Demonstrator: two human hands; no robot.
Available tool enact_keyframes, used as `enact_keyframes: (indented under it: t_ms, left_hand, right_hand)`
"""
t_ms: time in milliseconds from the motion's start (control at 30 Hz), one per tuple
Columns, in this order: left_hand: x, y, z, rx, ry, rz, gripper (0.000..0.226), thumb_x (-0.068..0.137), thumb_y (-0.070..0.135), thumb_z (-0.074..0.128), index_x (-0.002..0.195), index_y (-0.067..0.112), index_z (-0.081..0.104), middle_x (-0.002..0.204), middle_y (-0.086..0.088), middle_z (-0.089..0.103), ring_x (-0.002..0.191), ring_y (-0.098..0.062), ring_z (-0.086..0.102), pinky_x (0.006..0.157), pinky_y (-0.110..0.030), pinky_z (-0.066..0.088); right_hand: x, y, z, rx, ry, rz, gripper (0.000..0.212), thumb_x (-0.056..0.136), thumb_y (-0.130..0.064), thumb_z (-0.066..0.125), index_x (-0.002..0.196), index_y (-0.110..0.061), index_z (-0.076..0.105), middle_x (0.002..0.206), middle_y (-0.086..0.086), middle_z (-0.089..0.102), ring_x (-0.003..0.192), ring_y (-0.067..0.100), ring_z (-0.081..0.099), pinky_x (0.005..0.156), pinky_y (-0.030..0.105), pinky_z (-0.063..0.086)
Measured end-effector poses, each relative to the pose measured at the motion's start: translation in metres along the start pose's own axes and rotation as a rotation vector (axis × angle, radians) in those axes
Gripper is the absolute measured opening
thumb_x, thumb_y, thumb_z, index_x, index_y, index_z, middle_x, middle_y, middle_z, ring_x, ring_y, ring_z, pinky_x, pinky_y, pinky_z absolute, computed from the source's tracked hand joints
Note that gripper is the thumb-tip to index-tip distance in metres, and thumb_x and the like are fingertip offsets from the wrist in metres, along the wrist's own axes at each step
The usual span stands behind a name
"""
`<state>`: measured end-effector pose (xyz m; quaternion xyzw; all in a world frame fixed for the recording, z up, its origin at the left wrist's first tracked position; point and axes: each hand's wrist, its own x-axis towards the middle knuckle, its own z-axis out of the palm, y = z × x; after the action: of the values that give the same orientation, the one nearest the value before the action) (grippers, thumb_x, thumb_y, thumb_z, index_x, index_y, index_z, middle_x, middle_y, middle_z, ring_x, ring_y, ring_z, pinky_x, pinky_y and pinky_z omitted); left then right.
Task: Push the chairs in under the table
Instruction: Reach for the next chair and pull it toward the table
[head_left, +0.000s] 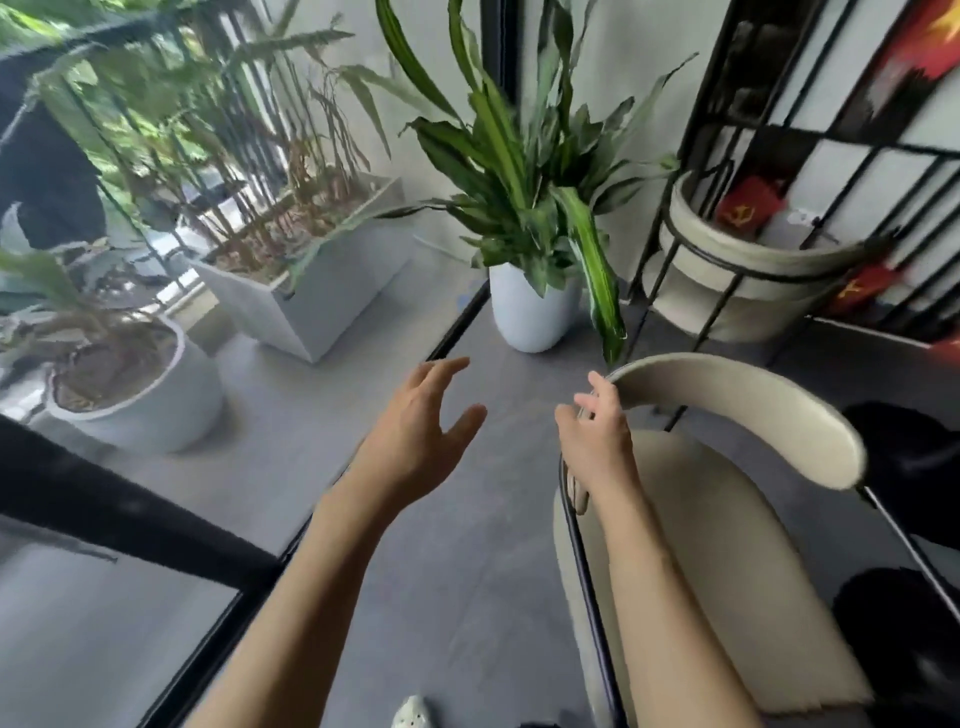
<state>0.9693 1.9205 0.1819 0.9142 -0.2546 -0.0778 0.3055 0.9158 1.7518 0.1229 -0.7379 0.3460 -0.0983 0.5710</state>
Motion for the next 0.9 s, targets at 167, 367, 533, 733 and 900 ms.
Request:
enact_keyframes:
  t_ms: [167, 367, 533, 733, 900]
  left_hand:
    - [0.076, -0.02, -0.021, 0.025, -0.115, 0.209, 0.052, 0.092, 0.035, 0.055, 0.14, 0.022, 0.04, 0.137, -0.007, 0.047, 0.126, -0.023, 0.046, 0.101, -0.03, 0.036]
    - [0.172, -0.004, -0.001, 0.04, -0.314, 0.532, 0.058, 0.092, 0.032, 0.056, 0.144, 0.017, 0.033, 0.145, -0.009, 0.042, 0.13, -0.025, 0.042, 0.105, -0.033, 0.035]
    - [0.268, 0.017, 0.028, 0.102, -0.433, 0.718, 0.065, 0.092, 0.034, 0.056, 0.146, 0.019, 0.025, 0.142, -0.009, 0.044, 0.127, -0.026, 0.044, 0.102, -0.034, 0.038]
    - [0.351, 0.054, 0.069, 0.112, -0.602, 0.924, 0.068, 0.09, 0.03, 0.057, 0.147, 0.016, 0.023, 0.14, -0.011, 0.045, 0.128, -0.029, 0.043, 0.104, -0.036, 0.036]
    - [0.389, 0.104, 0.132, 0.154, -0.781, 1.115, 0.067, 0.091, 0.03, 0.056, 0.147, 0.015, 0.022, 0.145, -0.01, 0.04, 0.133, -0.029, 0.038, 0.109, -0.036, 0.032]
  right_hand:
    - [0.02, -0.02, 0.029, 0.024, 0.185, 0.061, 0.055, 0.095, -0.017, 0.048, 0.146, -0.021, 0.028, 0.144, 0.004, 0.045, 0.111, 0.015, 0.051, 0.083, 0.022, 0.033]
    - [0.076, -0.027, 0.029, 0.055, 0.486, 0.151, 0.055, 0.093, -0.016, 0.052, 0.144, -0.017, 0.032, 0.146, 0.009, 0.044, 0.128, 0.026, 0.049, 0.106, 0.035, 0.04]
    - [0.15, -0.032, 0.018, 0.091, 0.69, 0.229, 0.056, 0.092, -0.017, 0.053, 0.144, -0.018, 0.031, 0.143, 0.013, 0.048, 0.124, 0.03, 0.052, 0.101, 0.038, 0.043]
    - [0.208, -0.04, 0.003, 0.148, 0.836, 0.335, 0.059, 0.093, -0.015, 0.054, 0.145, -0.016, 0.027, 0.145, 0.014, 0.044, 0.126, 0.031, 0.051, 0.102, 0.04, 0.045]
    - [0.237, -0.025, -0.001, 0.176, 0.955, 0.434, 0.065, 0.091, -0.017, 0.058, 0.147, -0.016, 0.024, 0.143, 0.015, 0.044, 0.126, 0.032, 0.051, 0.103, 0.044, 0.044]
